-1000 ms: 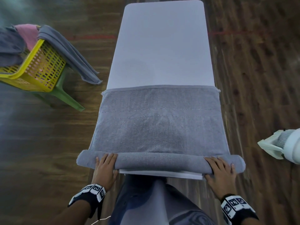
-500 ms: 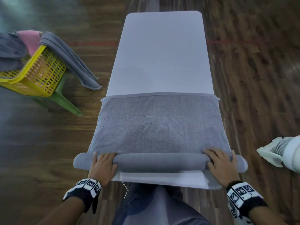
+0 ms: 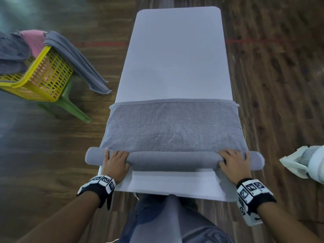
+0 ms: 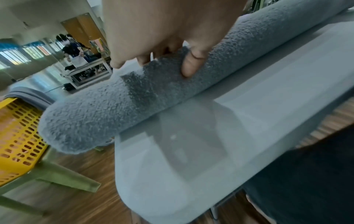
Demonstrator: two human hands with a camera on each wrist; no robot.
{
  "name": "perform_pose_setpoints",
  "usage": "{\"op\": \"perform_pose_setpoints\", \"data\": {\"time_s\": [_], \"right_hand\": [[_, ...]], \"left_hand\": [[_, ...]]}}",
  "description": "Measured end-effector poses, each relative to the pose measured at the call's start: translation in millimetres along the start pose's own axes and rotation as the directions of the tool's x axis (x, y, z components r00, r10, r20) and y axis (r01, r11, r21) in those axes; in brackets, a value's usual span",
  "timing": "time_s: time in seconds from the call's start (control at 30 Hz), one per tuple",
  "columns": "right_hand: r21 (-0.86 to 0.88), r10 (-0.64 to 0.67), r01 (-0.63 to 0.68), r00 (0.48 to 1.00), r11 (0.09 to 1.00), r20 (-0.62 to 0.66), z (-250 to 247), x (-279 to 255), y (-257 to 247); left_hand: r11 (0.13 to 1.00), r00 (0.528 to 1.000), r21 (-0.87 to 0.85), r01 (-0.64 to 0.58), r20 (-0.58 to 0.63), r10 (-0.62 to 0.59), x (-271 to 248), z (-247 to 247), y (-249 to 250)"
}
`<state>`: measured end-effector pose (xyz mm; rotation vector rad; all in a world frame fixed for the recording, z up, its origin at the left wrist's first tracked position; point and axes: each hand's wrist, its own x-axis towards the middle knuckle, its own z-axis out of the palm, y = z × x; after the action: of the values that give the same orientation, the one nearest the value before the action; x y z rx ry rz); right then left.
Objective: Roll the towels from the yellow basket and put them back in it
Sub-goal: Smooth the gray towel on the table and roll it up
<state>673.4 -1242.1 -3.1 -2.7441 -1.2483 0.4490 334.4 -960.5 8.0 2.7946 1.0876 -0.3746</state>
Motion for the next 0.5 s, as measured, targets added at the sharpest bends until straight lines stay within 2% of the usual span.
{"op": "perform_pose_setpoints", "data": {"time_s": [0.1,0.17,0.27,0.4,0.5], "right_hand": [[0.047,0.028,-0.029,0.999,0.998,0.027,-3,7,-2],[0.042,0.027,-0.031,0.995,0.999,0.091,2,0,0],[0.007,-0.021,0.021,0.997,1.0,0.072,6,-9,3],[-0.036,-0.014,0.017,0.998,0.999,0.069,-9,5,-3],[-0.005,0.012,-0.011,0.999,1.0,0.039,-11,13,-9]], "left_hand": [[0.99,0.998,-0.125,0.068,-0.01,-0.07,8,-1,4],[0.993,0.999,-0.119,0.015,0.032,-0.012,3,4,3],[0.998,0.996,-0.05,-0.046,0.071,0.049,-3,9,-2],[0.998,0.999,-0.053,-0.042,0.031,0.044,11,1,-5],[0.994,1.0,-0.106,0.005,-0.019,-0.007,23,-4,-2]]}}
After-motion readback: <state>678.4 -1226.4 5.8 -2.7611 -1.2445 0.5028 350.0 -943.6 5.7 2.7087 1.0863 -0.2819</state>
